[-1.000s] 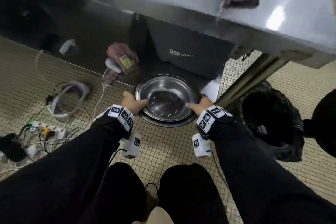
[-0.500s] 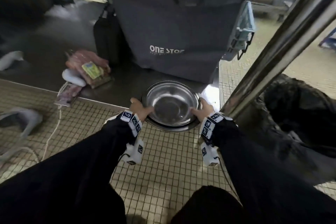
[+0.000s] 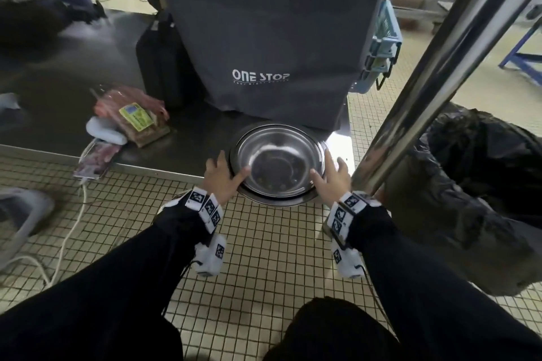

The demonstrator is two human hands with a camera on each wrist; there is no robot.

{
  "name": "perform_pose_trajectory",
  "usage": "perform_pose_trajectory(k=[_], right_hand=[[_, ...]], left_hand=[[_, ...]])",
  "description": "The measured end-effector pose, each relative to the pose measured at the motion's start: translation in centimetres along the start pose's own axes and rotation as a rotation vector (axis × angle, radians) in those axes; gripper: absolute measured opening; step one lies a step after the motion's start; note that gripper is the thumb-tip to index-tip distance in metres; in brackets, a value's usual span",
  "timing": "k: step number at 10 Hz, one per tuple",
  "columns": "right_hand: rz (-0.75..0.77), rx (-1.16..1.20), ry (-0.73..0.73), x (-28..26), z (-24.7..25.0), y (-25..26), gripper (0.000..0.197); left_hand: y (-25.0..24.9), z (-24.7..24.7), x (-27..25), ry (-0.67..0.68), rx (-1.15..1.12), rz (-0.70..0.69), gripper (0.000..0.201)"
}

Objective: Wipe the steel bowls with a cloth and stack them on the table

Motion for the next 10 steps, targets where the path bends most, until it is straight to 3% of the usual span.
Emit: perform_pose_trajectory(k=[1,2,3,4,5,7,9,10], right_hand=[[0.158,-0.183,-0.048,-1.6,-1.3,-0.7,0.068],[0.353,-0.376,-0.013,-3.1,-3.0,-2.0,0.078],[0.364,-0.361,-0.051,-2.7,-3.6,-2.5,0.084],[0.348,-0.376,-0.04,-1.4,-3.8,-2.6,0.087],[0.341,-0.38,-0.024,-0.5,-3.3,-2.5,0.086],[0.271,-0.426,0.027,1.6,-2.1,-1.7,0.089],[0.09,-0.379,0.103,4.1,-1.1,-0.3,0.075],[0.059,-0.299,0.038,4.0,-1.1,0.3,0.06]], left_hand=[[0.5,-0.2,-1.4,0.039,0.136,-0.164,0.094],[1.2,-0.7,-2.4,0.151,0.259,-0.235,0.1],[1.3,-0.6,-2.1,0.195,0.269,-0.233,0.11],[1.2,-0.4,-1.2,0.231,0.303,-0.259,0.126],[0.9,-0.3,-0.1,0.241,0.342,-0.259,0.124],[-0.5,-0.1,2.4,0.261,0.413,-0.239,0.112],[-2.2,-0.1,4.9,0.259,0.429,-0.205,0.094],[-2.3,0.5,4.8,0.172,0.354,-0.19,0.088]])
Point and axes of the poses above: each hand's wrist, its own x-axis towards the middle knuckle, its own z-axis out of the back of the hand, y = z × x, the point moved 1 cm from there along x, towards the middle knuckle, and after that the axes turned 6 degrees about -x, right-handed, at the moved point
